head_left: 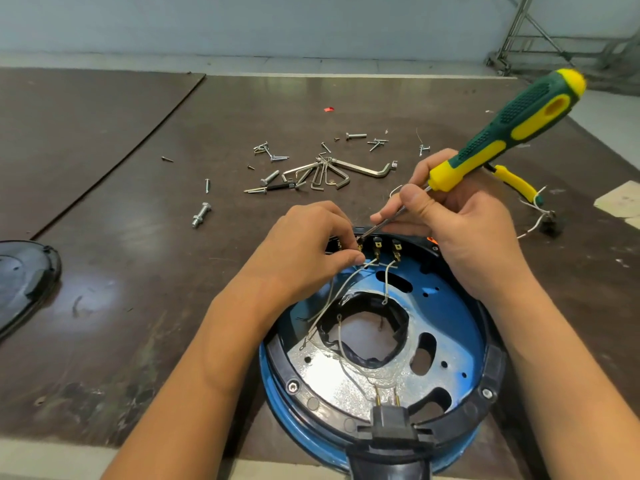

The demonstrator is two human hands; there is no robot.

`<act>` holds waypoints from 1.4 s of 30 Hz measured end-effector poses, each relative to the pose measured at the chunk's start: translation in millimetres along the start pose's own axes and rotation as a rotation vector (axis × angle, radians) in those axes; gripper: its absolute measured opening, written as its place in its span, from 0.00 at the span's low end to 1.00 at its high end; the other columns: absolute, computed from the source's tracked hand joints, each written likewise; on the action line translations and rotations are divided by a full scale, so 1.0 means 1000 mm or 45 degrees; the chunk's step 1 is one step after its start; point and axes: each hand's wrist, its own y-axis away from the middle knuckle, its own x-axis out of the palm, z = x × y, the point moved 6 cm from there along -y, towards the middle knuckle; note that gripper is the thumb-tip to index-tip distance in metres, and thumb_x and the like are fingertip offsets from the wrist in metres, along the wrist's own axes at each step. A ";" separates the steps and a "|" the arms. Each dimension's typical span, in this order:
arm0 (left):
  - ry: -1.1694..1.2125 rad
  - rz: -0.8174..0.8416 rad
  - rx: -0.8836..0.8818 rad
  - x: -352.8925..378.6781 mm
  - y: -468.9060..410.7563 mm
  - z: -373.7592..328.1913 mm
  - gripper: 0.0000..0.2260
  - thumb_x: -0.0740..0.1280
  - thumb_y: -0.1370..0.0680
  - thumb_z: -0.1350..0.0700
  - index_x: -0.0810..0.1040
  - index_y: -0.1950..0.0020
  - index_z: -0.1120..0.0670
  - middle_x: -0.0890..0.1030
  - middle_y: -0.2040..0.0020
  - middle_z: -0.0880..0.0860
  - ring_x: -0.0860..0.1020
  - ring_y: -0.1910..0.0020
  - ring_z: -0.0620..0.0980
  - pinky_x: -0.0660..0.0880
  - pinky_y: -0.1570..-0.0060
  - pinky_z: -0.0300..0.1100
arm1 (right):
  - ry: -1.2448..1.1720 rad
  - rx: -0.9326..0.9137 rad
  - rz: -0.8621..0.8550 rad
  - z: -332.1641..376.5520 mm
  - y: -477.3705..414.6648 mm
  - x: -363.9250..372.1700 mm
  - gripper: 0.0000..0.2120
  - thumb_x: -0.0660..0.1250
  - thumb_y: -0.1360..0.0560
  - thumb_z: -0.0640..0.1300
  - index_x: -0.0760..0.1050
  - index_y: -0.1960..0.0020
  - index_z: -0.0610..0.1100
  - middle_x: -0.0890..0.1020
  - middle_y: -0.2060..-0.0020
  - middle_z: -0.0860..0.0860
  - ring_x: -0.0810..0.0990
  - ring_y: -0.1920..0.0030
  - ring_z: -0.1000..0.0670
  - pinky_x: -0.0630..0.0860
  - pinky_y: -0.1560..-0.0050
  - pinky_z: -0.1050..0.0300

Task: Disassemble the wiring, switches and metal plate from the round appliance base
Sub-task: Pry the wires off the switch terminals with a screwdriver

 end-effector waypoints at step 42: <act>0.004 -0.012 0.099 -0.001 0.000 -0.005 0.04 0.76 0.29 0.47 0.87 0.59 0.47 0.83 0.46 0.43 0.79 0.50 0.41 0.75 0.46 0.48 | 0.081 0.100 -0.136 0.002 -0.003 -0.008 0.07 0.64 0.17 0.34 0.69 0.51 0.43 0.83 0.64 0.42 0.87 0.60 0.38 0.85 0.61 0.47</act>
